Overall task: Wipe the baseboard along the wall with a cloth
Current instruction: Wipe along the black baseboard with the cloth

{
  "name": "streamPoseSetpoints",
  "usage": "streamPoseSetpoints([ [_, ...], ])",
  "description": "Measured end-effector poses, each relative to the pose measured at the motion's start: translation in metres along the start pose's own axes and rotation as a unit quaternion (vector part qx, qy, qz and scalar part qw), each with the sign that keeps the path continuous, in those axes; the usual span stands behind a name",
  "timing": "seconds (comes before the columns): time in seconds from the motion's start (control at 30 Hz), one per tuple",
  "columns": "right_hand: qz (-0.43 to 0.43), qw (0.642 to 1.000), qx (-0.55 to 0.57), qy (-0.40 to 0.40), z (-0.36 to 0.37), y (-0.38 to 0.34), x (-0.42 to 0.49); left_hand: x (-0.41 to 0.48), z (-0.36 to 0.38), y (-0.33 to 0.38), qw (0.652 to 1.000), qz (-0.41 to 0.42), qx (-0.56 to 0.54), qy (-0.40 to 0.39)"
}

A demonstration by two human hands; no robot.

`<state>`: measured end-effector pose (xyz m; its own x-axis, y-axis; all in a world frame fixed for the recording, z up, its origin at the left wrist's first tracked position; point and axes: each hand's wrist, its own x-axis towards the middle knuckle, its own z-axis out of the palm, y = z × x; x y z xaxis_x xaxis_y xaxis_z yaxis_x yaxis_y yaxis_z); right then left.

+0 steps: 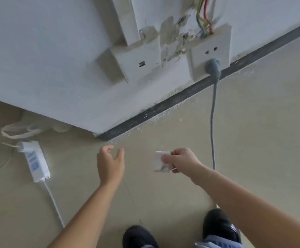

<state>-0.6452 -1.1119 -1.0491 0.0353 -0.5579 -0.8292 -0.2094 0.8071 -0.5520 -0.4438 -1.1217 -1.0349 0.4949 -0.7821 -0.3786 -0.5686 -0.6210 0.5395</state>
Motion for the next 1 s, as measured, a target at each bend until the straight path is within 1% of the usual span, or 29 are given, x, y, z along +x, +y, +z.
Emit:
streamPoseSetpoints([
  [0.07, -0.015, 0.998, -0.047, -0.03, 0.018, 0.001, 0.041, 0.03, 0.007, -0.025, 0.999, -0.026, -0.013, 0.043],
  [0.1, -0.025, 0.997, -0.063, -0.044, 0.029, -0.001, 0.058, 0.043, 0.008, -0.034, 0.998, -0.023, -0.015, 0.053],
  [0.17, -0.043, 0.994, -0.067, -0.075, 0.053, -0.008, 0.086, 0.064, 0.005, -0.045, 0.999, 0.013, 0.01, 0.042],
  [0.23, -0.047, 0.992, -0.04, -0.11, 0.08, -0.012, 0.107, 0.077, -0.002, -0.051, 0.995, 0.066, 0.07, 0.006],
  [0.3, -0.023, 0.99, 0.014, -0.137, 0.109, -0.011, 0.124, 0.083, -0.009, -0.054, 0.985, 0.109, 0.128, -0.044],
  [0.37, 0.009, 0.987, 0.064, -0.148, 0.134, -0.009, 0.134, 0.083, -0.014, -0.056, 0.978, 0.109, 0.156, -0.09],
  [0.43, 0.025, 0.985, 0.094, -0.143, 0.151, -0.01, 0.139, 0.084, -0.017, -0.055, 0.974, 0.102, 0.159, -0.126],
  [0.47, 0.028, 0.984, 0.11, -0.137, 0.156, -0.011, 0.14, 0.085, -0.018, -0.055, 0.975, 0.096, 0.145, -0.138],
  [0.63, 0.034, 0.98, 0.162, -0.112, 0.178, -0.023, 0.15, 0.095, -0.029, -0.053, 0.983, 0.027, -0.01, -0.183],
  [0.7, 0.051, 0.975, 0.184, -0.111, 0.187, -0.029, 0.154, 0.095, -0.03, -0.056, 0.982, 0.03, -0.019, -0.185],
  [0.77, 0.059, 0.959, 0.245, -0.132, 0.192, -0.039, 0.155, 0.094, -0.027, -0.055, 0.982, 0.039, -0.02, -0.183],
  [0.83, 0.065, 0.935, 0.317, -0.146, 0.195, -0.049, 0.156, 0.093, -0.026, -0.052, 0.985, 0.027, -0.013, -0.172],
  [0.9, 0.078, 0.908, 0.382, -0.152, 0.19, -0.057, 0.157, 0.084, -0.025, -0.052, 0.986, 0.057, -0.023, -0.158],
  [0.97, 0.094, 0.882, 0.436, -0.151, 0.178, -0.062, 0.156, 0.073, -0.026, -0.049, 0.986, 0.061, -0.046, -0.148],
  [1.0, 0.087, 0.874, 0.457, -0.141, 0.169, -0.06, 0.157, 0.087, -0.023, -0.056, 0.985, 0.063, -0.039, -0.156],
])
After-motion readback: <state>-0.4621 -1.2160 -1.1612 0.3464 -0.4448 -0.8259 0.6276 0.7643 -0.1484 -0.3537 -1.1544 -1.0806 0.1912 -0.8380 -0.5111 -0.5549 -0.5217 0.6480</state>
